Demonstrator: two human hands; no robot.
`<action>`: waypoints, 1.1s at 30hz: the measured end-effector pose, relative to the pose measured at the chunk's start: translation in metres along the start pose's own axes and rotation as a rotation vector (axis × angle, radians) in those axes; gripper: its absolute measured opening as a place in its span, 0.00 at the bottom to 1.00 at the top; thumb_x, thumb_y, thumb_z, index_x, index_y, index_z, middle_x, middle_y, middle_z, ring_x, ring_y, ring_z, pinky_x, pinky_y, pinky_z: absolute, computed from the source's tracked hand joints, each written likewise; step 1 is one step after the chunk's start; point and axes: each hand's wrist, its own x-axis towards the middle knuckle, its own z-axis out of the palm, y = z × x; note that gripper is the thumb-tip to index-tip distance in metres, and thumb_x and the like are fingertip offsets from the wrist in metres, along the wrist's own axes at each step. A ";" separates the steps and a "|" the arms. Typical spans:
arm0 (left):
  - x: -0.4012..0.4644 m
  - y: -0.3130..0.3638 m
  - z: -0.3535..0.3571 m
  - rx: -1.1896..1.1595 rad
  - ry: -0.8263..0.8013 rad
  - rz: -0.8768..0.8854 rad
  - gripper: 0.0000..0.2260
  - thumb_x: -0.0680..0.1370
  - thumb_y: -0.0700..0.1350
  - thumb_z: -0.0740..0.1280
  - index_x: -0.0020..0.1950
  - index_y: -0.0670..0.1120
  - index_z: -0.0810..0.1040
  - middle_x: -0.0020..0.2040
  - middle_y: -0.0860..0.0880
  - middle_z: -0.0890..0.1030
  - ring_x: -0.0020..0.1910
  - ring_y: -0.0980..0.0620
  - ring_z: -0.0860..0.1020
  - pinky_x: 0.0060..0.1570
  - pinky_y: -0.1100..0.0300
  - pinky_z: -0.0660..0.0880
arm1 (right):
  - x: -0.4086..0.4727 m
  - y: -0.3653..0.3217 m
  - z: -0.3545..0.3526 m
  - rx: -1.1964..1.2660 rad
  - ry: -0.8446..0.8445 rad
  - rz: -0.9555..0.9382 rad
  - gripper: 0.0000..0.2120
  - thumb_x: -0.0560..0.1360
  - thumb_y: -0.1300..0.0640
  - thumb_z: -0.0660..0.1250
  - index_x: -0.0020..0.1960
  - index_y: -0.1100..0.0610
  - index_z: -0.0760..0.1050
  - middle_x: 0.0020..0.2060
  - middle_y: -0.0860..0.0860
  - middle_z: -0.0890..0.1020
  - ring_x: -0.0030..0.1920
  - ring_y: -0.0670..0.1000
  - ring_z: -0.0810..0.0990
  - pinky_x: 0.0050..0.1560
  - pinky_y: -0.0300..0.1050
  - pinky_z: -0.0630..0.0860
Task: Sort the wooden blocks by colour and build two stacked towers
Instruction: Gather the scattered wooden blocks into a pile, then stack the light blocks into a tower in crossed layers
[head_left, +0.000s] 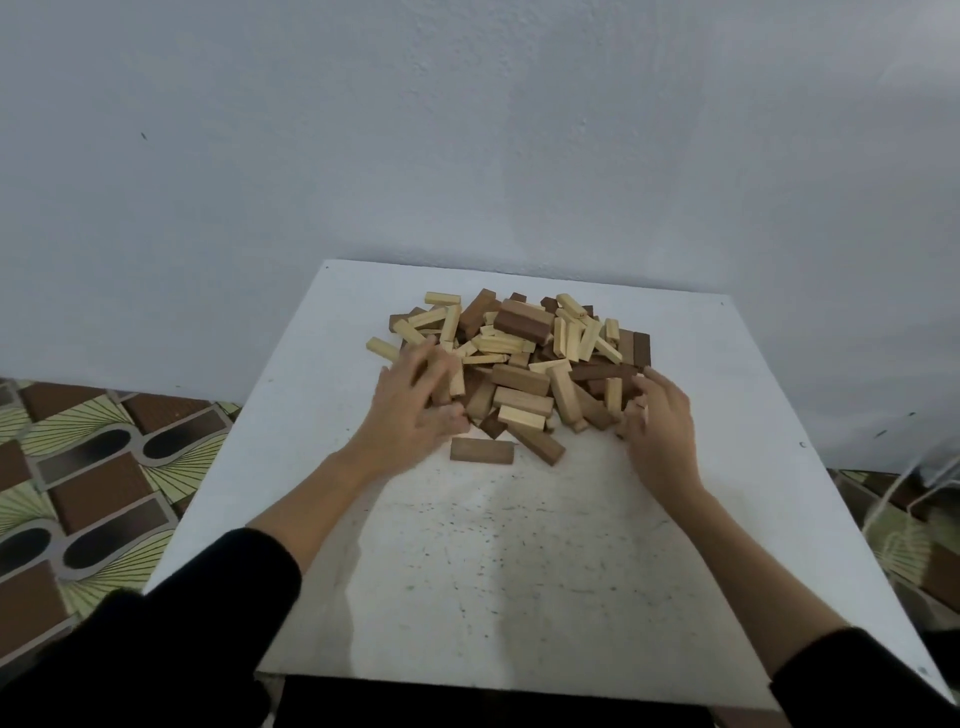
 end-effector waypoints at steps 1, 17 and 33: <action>0.006 -0.005 -0.005 -0.074 0.054 -0.058 0.27 0.80 0.58 0.57 0.75 0.46 0.62 0.76 0.48 0.56 0.74 0.54 0.52 0.72 0.53 0.50 | 0.000 0.005 0.000 -0.024 -0.033 0.006 0.17 0.77 0.67 0.58 0.65 0.67 0.71 0.67 0.60 0.71 0.69 0.58 0.65 0.69 0.48 0.60; 0.070 -0.029 -0.012 0.017 0.166 -0.318 0.12 0.76 0.36 0.68 0.59 0.39 0.77 0.64 0.41 0.71 0.65 0.44 0.66 0.60 0.66 0.60 | -0.013 0.019 -0.010 0.059 -0.009 0.174 0.20 0.76 0.62 0.61 0.67 0.61 0.67 0.60 0.57 0.74 0.61 0.57 0.69 0.59 0.52 0.68; -0.074 0.070 0.013 -0.211 -0.158 0.064 0.25 0.71 0.54 0.73 0.64 0.46 0.72 0.59 0.53 0.71 0.59 0.58 0.66 0.61 0.65 0.64 | -0.110 -0.055 -0.011 0.094 -0.327 -0.263 0.18 0.72 0.47 0.66 0.58 0.54 0.72 0.51 0.43 0.68 0.53 0.44 0.65 0.52 0.34 0.62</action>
